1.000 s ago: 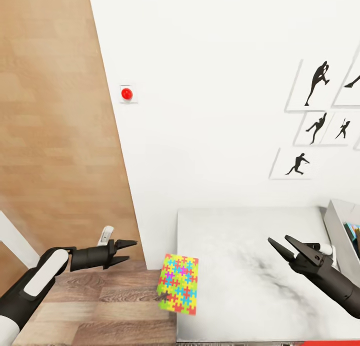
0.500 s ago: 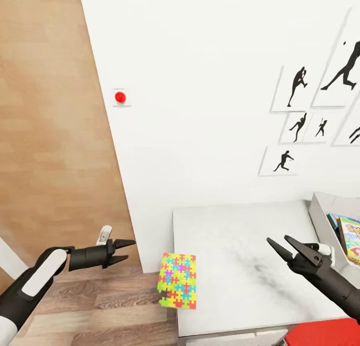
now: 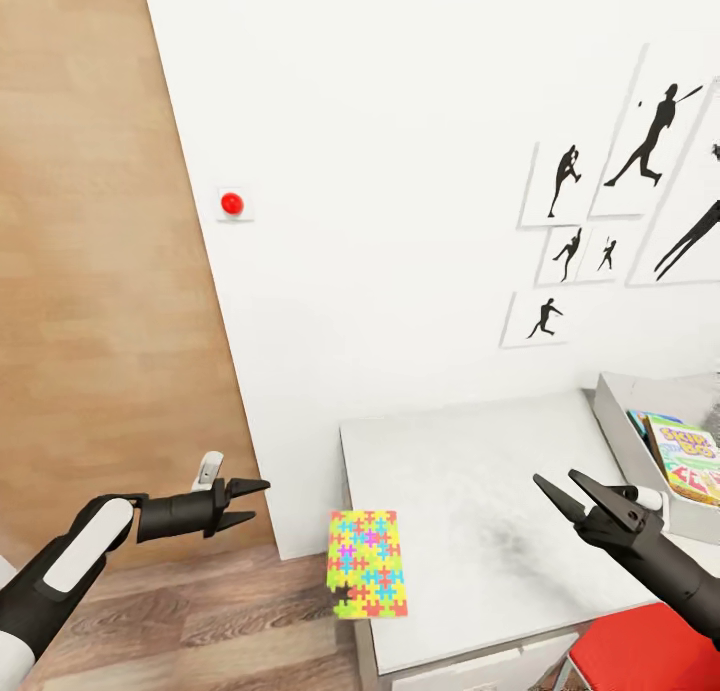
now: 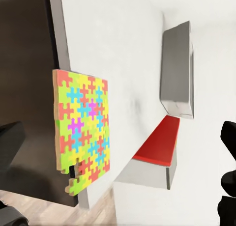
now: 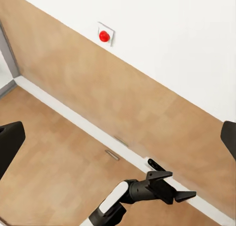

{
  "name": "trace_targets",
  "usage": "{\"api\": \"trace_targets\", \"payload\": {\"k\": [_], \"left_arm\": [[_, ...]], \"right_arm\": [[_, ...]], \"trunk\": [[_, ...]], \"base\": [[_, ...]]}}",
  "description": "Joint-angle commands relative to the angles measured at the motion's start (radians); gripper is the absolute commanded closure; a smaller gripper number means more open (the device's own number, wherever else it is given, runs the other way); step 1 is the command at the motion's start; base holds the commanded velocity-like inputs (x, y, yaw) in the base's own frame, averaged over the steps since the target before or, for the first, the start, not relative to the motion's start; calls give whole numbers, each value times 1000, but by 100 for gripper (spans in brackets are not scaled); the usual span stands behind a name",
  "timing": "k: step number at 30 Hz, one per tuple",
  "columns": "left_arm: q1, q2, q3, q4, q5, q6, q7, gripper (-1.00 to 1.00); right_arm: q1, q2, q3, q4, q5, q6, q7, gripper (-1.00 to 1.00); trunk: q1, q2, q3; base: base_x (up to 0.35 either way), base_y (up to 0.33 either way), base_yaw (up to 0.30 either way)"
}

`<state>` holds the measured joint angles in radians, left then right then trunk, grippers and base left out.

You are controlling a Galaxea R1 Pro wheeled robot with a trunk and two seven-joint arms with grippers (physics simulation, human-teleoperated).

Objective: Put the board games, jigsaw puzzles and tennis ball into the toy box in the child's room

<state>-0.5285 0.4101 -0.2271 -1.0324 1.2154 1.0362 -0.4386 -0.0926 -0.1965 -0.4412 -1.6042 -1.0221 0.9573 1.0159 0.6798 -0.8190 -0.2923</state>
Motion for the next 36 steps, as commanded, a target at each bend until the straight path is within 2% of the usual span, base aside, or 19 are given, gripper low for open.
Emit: {"api": "trace_targets", "payload": {"k": [1, 8, 21, 25, 29, 36], "left_arm": [[-1, 1, -2, 1, -7, 0, -9, -100], [-1, 1, -2, 2, -7, -1, -9, -100], [-1, -2, -2, 2, -7, -1, -9, -100], [-1, -7, -4, 2, -7, -1, -9, -100], [-1, -7, -4, 2, -7, -9, -9, -100], [-1, -1, -3, 41, -7, -59, -38, -100]], "right_arm": [[-1, 0, 0, 0, 1, -4, 1, -100], [-1, -1, 2, 0, 0, -35, -2, -100], [-1, 1, 0, 0, 0, -41, 16, -100], [0, 0, 0, 0, 0, -44, 21, -100], [-1, -1, 1, 0, 0, -84, 29, -100], [0, -3, -1, 0, 0, -126, 92, -100]], "trunk": [[0, -1, 0], [0, -1, 5], [0, -1, 18], [16, -29, 10], [31, -57, -1], [58, -106, -23]], "base": [[0, 308, -209], [-55, 295, -120], [-15, 29, -139], [0, 0, -167], [0, 0, -53], [0, 0, -8]]}}
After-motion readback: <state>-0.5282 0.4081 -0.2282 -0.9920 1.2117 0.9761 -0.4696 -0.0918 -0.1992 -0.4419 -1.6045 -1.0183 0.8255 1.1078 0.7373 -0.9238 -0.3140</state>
